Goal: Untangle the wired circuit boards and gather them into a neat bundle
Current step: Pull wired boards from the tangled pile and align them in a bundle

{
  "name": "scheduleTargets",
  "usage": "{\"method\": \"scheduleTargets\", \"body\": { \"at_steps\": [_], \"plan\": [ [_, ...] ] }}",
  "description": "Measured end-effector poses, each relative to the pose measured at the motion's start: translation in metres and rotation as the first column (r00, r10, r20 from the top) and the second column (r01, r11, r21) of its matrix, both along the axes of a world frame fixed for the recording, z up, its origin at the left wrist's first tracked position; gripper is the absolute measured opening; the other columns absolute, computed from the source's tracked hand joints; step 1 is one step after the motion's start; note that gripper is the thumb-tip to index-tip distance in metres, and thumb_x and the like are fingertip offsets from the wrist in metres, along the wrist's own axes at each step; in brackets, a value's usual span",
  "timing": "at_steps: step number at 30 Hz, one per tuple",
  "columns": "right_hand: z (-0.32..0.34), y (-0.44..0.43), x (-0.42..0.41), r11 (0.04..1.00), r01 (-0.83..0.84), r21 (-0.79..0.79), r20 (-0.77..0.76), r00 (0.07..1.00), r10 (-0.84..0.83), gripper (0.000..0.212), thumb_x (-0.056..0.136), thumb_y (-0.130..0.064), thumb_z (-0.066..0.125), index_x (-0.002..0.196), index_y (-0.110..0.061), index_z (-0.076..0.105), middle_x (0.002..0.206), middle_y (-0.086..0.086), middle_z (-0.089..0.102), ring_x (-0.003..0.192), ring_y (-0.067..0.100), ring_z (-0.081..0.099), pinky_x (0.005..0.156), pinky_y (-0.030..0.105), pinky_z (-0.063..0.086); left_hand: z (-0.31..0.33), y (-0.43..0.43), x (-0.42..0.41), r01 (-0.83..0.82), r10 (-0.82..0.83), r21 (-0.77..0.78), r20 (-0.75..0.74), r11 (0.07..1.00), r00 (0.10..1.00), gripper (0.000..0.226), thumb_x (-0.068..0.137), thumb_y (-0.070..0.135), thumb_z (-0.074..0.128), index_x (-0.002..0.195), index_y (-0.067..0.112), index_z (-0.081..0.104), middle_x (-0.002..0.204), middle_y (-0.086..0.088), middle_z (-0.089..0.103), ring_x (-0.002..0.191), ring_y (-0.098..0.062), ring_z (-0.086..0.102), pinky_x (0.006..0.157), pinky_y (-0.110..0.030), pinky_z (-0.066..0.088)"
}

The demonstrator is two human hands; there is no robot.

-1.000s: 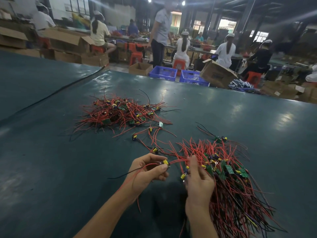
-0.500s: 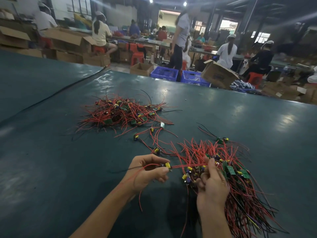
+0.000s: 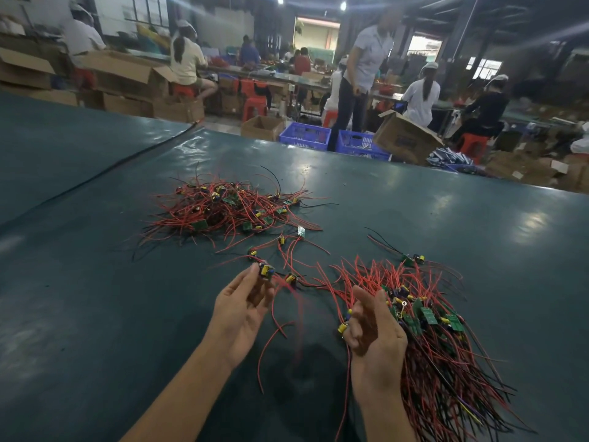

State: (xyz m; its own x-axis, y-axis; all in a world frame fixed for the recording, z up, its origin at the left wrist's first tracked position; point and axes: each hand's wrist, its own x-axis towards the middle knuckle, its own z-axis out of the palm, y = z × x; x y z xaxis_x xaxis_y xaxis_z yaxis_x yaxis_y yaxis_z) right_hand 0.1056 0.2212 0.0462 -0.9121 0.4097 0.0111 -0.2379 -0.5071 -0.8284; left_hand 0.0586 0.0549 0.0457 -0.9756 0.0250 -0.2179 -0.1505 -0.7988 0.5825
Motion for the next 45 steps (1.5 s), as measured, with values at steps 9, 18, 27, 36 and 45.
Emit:
{"method": "scheduleTargets", "body": {
  "at_steps": [9, 18, 27, 36, 45],
  "plan": [
    [-0.004, -0.018, 0.002, 0.953, -0.243, 0.182, 0.238, 0.951, 0.197, 0.042, 0.075, -0.048, 0.063, 0.079, -0.008, 0.078, 0.052, -0.002, 0.045, 0.042, 0.009, 0.029, 0.046, 0.024, 0.018, -0.001, 0.005, 0.009, 0.394, -0.408, -0.317, 0.024, 0.863, 0.913, 0.014, 0.069, 0.023, 0.075, 0.071, 0.009, 0.074, 0.066, -0.007, 0.049, 0.047, -0.008, 0.045, 0.047, -0.019, 0.050],
    [0.004, -0.019, 0.004, 0.932, -0.328, -0.155, 0.207, 0.911, 0.356, 0.024, 0.076, -0.027, 0.068, 0.079, -0.005, 0.077, 0.082, 0.019, 0.073, 0.066, 0.027, 0.071, 0.059, 0.034, 0.060, -0.005, 0.006, 0.017, 0.586, -0.597, -0.138, -0.064, 0.799, 0.799, 0.019, 0.081, 0.001, 0.064, 0.094, 0.008, 0.077, 0.091, -0.012, 0.073, 0.072, -0.015, 0.071, 0.064, -0.022, 0.059],
    [0.001, -0.024, 0.005, 0.964, -0.260, 0.049, 0.195, 0.950, 0.246, 0.027, 0.079, -0.030, 0.062, 0.082, -0.009, 0.080, 0.072, 0.011, 0.073, 0.054, 0.011, 0.066, 0.043, 0.019, 0.047, -0.015, 0.029, 0.022, 0.175, -0.341, -0.457, -0.310, 0.872, 0.888, 0.036, 0.069, 0.027, 0.086, 0.100, 0.013, 0.075, 0.101, -0.012, 0.074, 0.087, -0.018, 0.069, 0.072, -0.023, 0.055],
    [0.003, -0.006, -0.006, 0.999, 0.029, -0.020, 0.226, 0.974, -0.024, 0.021, 0.095, -0.019, 0.057, 0.089, -0.010, 0.075, 0.054, -0.006, 0.046, 0.036, 0.000, 0.030, 0.033, 0.014, 0.026, -0.010, 0.024, 0.018, 0.094, -0.264, -0.511, -0.272, 0.855, 0.925, 0.024, 0.067, 0.019, 0.074, 0.090, 0.011, 0.078, 0.076, -0.012, 0.071, 0.067, -0.018, 0.068, 0.064, -0.021, 0.054],
    [-0.001, 0.006, -0.008, 0.991, 0.127, -0.043, 0.190, 0.975, -0.117, 0.023, 0.091, -0.030, 0.061, 0.093, -0.012, 0.075, 0.056, -0.007, 0.041, 0.039, 0.002, 0.025, 0.034, 0.016, 0.025, -0.009, 0.027, 0.020, 0.023, -0.237, -0.558, -0.315, 0.830, 0.919, 0.018, 0.071, 0.013, 0.074, 0.089, 0.015, 0.077, 0.071, -0.008, 0.071, 0.066, -0.017, 0.067, 0.065, -0.022, 0.054]
  ]
}}
